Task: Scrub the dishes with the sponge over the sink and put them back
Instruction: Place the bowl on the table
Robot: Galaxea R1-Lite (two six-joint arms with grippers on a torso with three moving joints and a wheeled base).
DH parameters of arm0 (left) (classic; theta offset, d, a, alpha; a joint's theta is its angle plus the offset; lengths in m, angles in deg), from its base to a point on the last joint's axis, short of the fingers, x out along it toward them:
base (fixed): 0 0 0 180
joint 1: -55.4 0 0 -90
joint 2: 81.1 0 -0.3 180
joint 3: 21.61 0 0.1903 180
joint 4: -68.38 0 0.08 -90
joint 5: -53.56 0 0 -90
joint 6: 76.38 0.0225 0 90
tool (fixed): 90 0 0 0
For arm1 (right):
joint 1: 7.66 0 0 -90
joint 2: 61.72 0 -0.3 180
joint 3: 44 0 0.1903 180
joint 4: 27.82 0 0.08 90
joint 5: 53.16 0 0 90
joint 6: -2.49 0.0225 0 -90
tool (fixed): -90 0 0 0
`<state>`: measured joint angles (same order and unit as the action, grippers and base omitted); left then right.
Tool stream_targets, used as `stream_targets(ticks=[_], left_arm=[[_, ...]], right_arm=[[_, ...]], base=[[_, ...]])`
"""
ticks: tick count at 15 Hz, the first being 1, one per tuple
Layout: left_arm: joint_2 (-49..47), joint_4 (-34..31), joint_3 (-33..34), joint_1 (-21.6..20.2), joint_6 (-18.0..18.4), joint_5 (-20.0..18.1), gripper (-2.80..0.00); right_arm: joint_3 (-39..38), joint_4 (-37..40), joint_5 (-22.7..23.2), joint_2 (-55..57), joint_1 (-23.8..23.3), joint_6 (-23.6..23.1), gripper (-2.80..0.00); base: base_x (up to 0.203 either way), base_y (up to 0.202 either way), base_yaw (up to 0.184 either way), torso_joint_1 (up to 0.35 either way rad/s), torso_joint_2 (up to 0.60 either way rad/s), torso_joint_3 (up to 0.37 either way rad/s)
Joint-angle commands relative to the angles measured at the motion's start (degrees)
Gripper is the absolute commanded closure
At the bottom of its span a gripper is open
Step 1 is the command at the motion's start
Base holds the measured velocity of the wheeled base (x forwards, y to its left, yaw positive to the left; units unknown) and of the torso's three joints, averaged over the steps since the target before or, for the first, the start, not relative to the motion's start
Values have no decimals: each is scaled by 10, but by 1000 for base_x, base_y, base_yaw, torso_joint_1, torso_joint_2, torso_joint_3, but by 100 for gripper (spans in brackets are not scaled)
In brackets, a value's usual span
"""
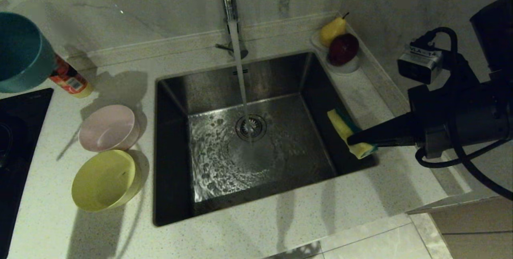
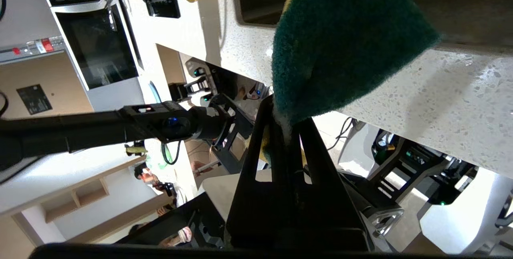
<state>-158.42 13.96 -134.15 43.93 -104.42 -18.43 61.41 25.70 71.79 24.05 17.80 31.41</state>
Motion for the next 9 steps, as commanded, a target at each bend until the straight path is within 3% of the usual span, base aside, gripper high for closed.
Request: stream_targets(ticks=[1, 5, 9], left_arm=[[4, 2, 42, -40, -18, 16, 0], [-51, 7, 79, -136, -40, 14, 0], [-119, 61, 79, -217, -47, -12, 0]], right_arm=[[0, 2, 2, 0, -6, 2, 0], [-15, 2, -3, -10, -4, -28, 0], [-22, 2, -1, -11, -7, -30, 0]], base=[[0, 0, 0, 0, 0, 0], [0, 0, 0, 0, 0, 0], [0, 0, 0, 0, 0, 0]])
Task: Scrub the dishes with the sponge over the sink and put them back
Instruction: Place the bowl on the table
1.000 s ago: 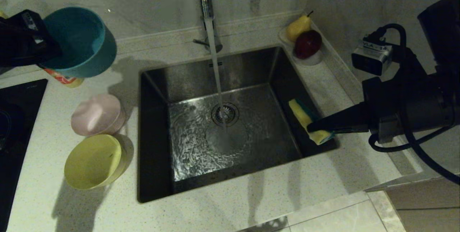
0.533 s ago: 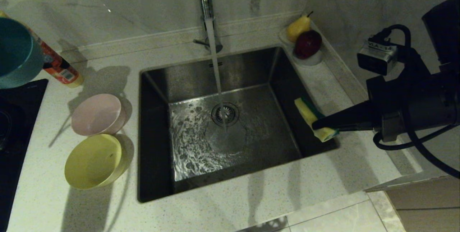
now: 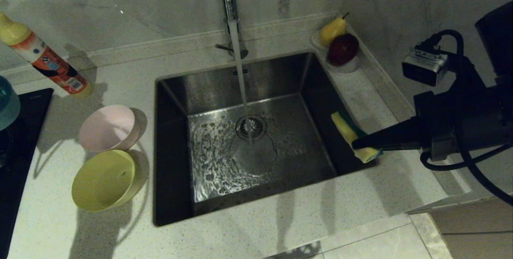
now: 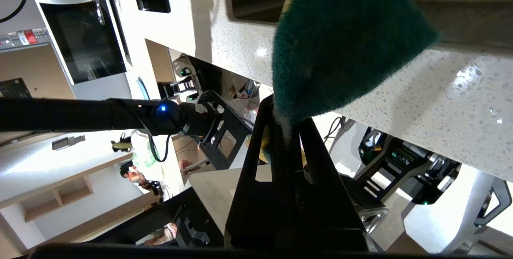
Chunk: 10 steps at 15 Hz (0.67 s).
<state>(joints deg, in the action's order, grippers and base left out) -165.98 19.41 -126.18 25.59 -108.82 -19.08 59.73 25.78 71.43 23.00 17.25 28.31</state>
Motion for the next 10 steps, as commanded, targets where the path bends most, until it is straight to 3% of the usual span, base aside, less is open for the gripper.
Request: stream_targets(ticks=[1, 6, 10], left_arm=[[-63, 11, -5, -54, -4, -10, 0], [-168, 31, -61, -159, -20, -53, 0], [-226, 29, -100, -200, -29, -62, 0]], right_arm=[[-7, 1, 2, 0, -3, 0, 0], [-8, -1, 4, 3, -2, -2, 0], [-8, -1, 5, 1, -2, -2, 0]], base=[[0, 0, 0, 0, 0, 0], [0, 0, 0, 0, 0, 0], [0, 0, 0, 0, 0, 0]])
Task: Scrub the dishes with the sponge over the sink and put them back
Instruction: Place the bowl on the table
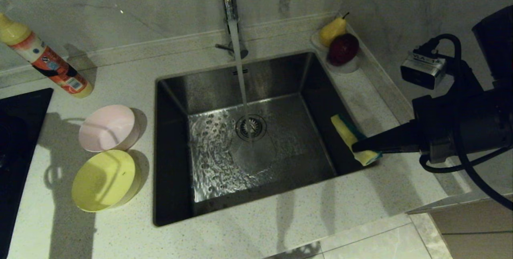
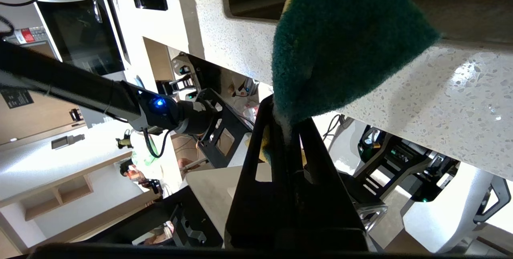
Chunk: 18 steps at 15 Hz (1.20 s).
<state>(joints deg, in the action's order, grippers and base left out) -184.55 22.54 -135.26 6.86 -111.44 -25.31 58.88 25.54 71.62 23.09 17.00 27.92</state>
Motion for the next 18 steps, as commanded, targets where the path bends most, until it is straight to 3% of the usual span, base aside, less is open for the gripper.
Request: stream_targets(ticks=[1, 5, 9, 14, 18], left_arm=[[-51, -1, -7, -19, -3, 0, 0], [-71, -6, -2, -23, -11, -42, 0], [-103, -8, -18, -26, -19, -118, 0], [-117, -13, -47, -36, -29, -158, 0], [-134, -85, -119, -39, -42, -167, 0]], right_arm=[[0, 2, 2, -2, 0, 1, 0], [1, 2, 2, -7, 0, 2, 0], [-1, 6, 2, -17, 0, 3, 0], [-3, 6, 2, -20, -4, 4, 0], [-4, 7, 3, -25, -4, 4, 0]], base=[[0, 0, 0, 0, 0, 0], [0, 0, 0, 0, 0, 0], [0, 0, 0, 0, 0, 0], [0, 0, 0, 0, 0, 0], [0, 0, 0, 0, 0, 0]])
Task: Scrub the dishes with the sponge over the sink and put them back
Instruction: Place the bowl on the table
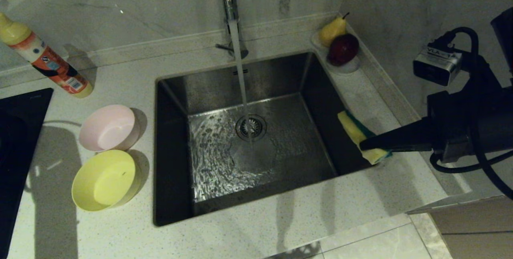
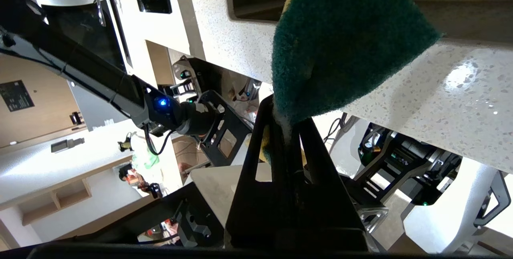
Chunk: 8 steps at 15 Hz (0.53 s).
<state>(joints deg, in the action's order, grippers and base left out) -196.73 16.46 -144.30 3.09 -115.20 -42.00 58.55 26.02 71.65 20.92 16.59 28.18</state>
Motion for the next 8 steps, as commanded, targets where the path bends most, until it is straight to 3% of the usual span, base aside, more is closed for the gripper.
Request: stream_targets(ticks=[1, 8], left_arm=[[-18, -31, -38, -4, -5, 1, 0], [-42, -32, -48, -16, 1, 3, 0]], right_arm=[[-1, 3, 3, -4, 0, 2, 0], [2, 4, 4, -4, 3, 2, 0]], base=[[0, 0, 0, 0, 0, 0], [0, 0, 0, 0, 0, 0]])
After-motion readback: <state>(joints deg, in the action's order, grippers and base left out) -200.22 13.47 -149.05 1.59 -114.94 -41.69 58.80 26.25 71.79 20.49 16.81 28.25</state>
